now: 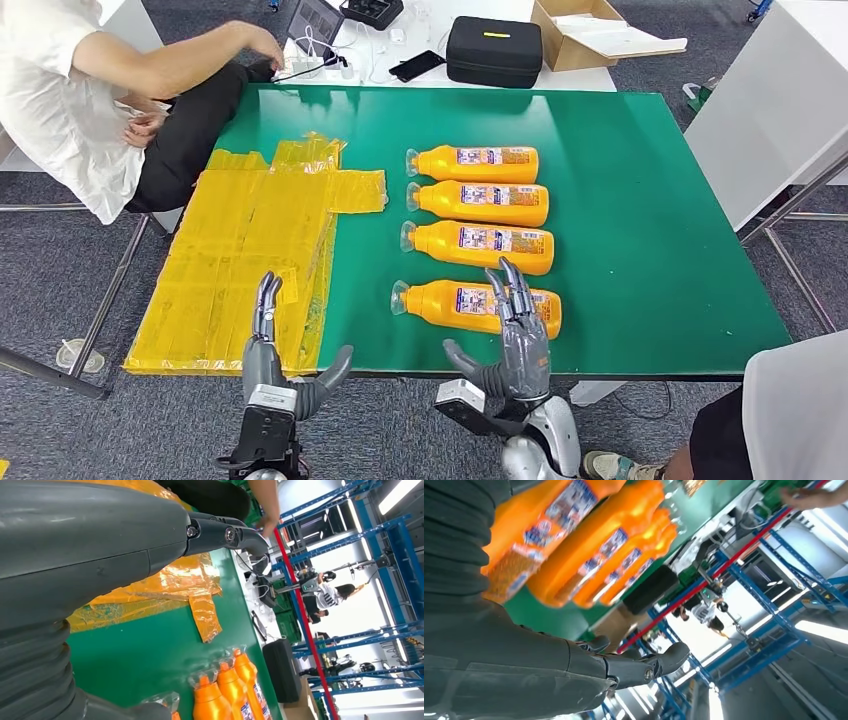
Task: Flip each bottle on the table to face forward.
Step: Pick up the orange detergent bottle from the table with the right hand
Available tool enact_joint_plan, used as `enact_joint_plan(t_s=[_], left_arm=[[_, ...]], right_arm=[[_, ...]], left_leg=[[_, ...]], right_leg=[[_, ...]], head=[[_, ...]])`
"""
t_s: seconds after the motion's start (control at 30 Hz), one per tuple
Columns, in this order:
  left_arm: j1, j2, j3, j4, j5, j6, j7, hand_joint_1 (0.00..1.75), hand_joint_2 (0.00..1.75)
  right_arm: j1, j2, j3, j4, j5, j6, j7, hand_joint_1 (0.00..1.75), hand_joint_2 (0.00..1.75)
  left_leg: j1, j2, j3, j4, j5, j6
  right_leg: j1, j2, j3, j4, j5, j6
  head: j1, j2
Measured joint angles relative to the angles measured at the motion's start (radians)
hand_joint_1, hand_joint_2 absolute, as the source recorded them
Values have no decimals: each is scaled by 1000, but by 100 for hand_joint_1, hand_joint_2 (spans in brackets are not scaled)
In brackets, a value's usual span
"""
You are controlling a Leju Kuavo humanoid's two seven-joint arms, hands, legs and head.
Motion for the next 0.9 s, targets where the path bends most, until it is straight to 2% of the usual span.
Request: enact_joint_plan(t_s=[0.17, 0.33, 0.6, 0.9], left_arm=[[-29, -14, 0, 9, 9, -46, -7, 0, 175], [-46, -29, 0, 27, 16, -78, -9, 0, 175], [-62, -41, -1, 35, 1, -97, -2, 0, 175], [-73, -46, -15, 47, -13, -111, 16, 0, 175]], right_arm=[[-90, -58, 3, 99, 198, 11, 205, 0, 175], [-196, -113, 8, 233, 269, 28, 303, 0, 175], [-311, -145, 26, 364, 294, 152, 401, 0, 175], [-360, -151, 36, 500, 277, 206, 411, 0, 175]], left_leg=[[0, 0, 0, 0, 1, 1], [-1, 0, 0, 0, 2, 2], [0, 0, 1, 0, 2, 2], [0, 0, 0, 0, 2, 2]], right_leg=[[0, 0, 1, 0, 1, 0], [-1, 0, 1, 0, 2, 0], [0, 0, 1, 0, 1, 0], [0, 0, 1, 0, 1, 0]], head=[[0, 0], [0, 0], [0, 0], [-1, 0]])
